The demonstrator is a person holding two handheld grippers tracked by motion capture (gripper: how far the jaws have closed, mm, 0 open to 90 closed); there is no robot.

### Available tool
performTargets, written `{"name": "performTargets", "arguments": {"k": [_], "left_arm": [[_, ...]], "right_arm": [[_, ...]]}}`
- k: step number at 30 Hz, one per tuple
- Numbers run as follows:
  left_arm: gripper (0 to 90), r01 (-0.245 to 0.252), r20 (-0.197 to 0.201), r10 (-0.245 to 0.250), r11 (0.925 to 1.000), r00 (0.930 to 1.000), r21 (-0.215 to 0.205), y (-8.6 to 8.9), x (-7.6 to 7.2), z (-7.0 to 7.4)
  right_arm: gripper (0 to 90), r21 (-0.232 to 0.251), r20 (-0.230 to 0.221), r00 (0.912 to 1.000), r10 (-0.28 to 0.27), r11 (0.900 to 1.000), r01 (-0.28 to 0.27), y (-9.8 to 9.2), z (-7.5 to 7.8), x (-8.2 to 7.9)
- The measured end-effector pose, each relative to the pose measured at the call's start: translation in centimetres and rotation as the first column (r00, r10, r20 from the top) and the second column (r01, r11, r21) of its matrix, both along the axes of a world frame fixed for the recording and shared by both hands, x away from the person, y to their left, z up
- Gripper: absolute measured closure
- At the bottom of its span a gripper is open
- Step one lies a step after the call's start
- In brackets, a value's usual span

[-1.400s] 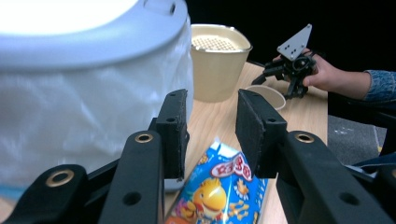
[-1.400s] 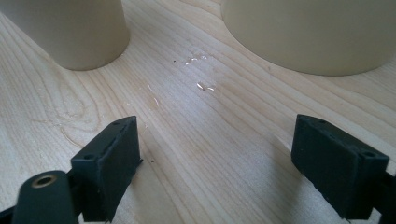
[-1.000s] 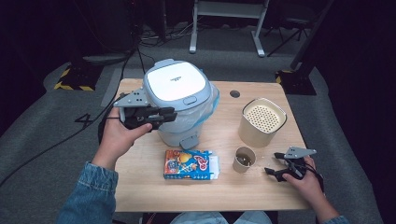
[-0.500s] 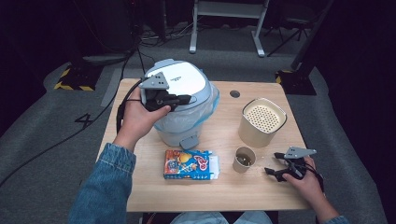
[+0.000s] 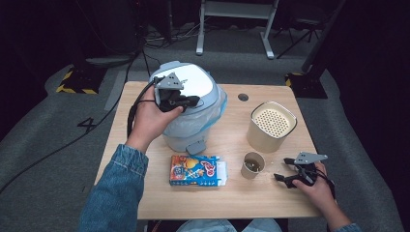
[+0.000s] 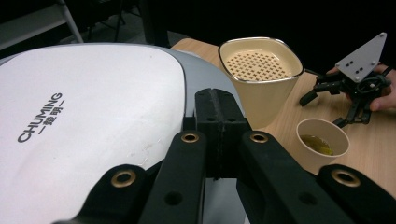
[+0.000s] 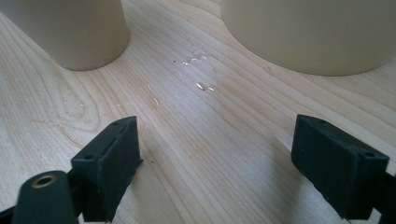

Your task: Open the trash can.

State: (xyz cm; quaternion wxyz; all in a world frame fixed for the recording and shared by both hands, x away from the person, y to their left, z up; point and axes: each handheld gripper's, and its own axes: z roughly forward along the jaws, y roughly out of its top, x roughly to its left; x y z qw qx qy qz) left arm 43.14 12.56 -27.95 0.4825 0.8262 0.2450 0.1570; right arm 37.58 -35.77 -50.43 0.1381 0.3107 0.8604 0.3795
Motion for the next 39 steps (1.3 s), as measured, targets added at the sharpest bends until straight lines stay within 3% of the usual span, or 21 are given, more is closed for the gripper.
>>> {"name": "performTargets", "arguments": {"k": [7,11,15,22,25,26,27,28,29,31,35,39], "left_arm": [[90.0,-0.001,0.026,-0.001,0.9987,0.9997,0.050,-0.4,-0.3,0.2],[90.0,0.018,0.015,-0.019,0.9990,0.9997,0.042,-0.6,-0.3,0.0],[90.0,0.011,0.024,-0.013,0.9979,0.9996,0.063,-0.9,-0.3,0.0],[90.0,0.016,0.050,-0.020,0.9964,0.9986,0.084,-0.9,-0.4,0.0],[90.0,-0.007,0.073,0.001,0.9959,0.9973,0.090,-0.7,-0.5,0.2],[86.7,-0.033,0.056,0.029,0.9968,0.9980,0.072,-0.7,-0.7,0.2],[73.2,-0.033,0.056,0.029,0.9968,0.9980,0.072,-0.7,-0.7,0.2],[73.2,-0.057,0.045,0.054,0.9970,0.9975,0.053,-0.7,-0.9,0.2],[63.2,-0.054,0.047,0.052,0.9981,0.9975,0.030,-0.6,-1.0,0.1],[55.1,-0.014,0.036,0.015,0.9990,0.9992,-0.043,0.0,-1.7,0.2],[56.5,0.035,0.033,-0.034,0.9989,0.9989,-0.032,0.6,-2.7,0.3],[53.2,0.074,0.030,-0.073,0.9964,0.9969,-0.040,1.6,-4.2,0.0]], "right_arm": [[15.7,0.000,0.001,1.0000,0.000,1.000,0.000,0.0,0.0,0.0],[15.6,0.000,0.000,1.0000,0.000,1.000,0.000,0.0,0.0,0.0],[15.6,0.000,0.001,1.0000,0.000,1.000,0.000,0.0,0.0,0.0],[15.7,0.000,0.000,1.0000,0.000,1.000,0.000,0.0,0.0,0.0],[15.5,-0.001,-0.002,1.0000,0.001,1.000,-0.001,0.0,0.0,0.0],[15.6,-0.001,-0.003,1.0000,-0.002,1.000,0.002,0.1,0.0,0.0],[15.6,-0.001,-0.003,1.0000,-0.002,1.000,0.002,0.1,0.0,0.0],[15.6,-0.001,-0.002,1.0000,-0.006,1.000,0.006,0.1,0.0,0.0],[15.9,-0.001,-0.002,1.0000,-0.009,1.000,0.009,0.1,0.0,0.0],[20.8,0.002,-0.003,0.9998,-0.019,1.000,0.019,0.1,0.1,-0.1],[25.5,0.025,-0.039,0.9992,0.003,1.000,-0.002,0.1,0.4,-0.3],[25.8,-0.008,-0.070,0.9969,0.037,0.999,-0.038,0.5,1.2,-1.0]]}}
